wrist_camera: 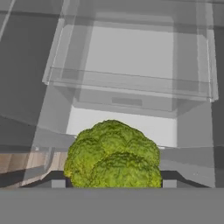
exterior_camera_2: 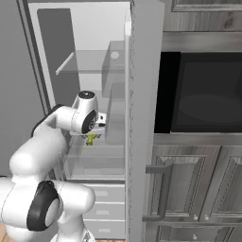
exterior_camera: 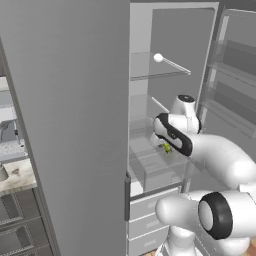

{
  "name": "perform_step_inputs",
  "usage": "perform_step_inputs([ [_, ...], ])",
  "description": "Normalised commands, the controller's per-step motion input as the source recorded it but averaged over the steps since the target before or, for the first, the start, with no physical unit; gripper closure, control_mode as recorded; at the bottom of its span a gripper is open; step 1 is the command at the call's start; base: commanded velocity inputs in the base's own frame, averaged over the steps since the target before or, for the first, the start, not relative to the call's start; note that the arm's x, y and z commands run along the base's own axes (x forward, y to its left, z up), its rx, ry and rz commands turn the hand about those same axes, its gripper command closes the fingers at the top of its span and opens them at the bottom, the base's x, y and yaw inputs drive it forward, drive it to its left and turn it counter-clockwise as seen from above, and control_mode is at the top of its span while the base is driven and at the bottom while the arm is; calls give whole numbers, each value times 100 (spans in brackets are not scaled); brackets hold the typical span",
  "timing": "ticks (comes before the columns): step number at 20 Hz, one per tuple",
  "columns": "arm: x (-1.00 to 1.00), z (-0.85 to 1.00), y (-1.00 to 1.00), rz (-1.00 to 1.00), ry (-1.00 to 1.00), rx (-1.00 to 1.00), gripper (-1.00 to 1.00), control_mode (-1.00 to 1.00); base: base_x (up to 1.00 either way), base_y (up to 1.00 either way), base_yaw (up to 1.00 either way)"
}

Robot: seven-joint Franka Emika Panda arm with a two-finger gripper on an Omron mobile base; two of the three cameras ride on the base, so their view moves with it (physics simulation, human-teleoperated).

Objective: Place the broccoli and mushroom inside the fridge drawer. Close the drawer after placing the vegetables.

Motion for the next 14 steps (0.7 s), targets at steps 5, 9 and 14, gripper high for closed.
perform_step_inputs([
  [5,26,-71,0,6,5,0,100,-100,0,0,0],
  [9,0,-67,0,1,0,0,100,-100,0,0,0],
  [14,0,-55,0,0,0,-3,100,-100,0,0,0],
])
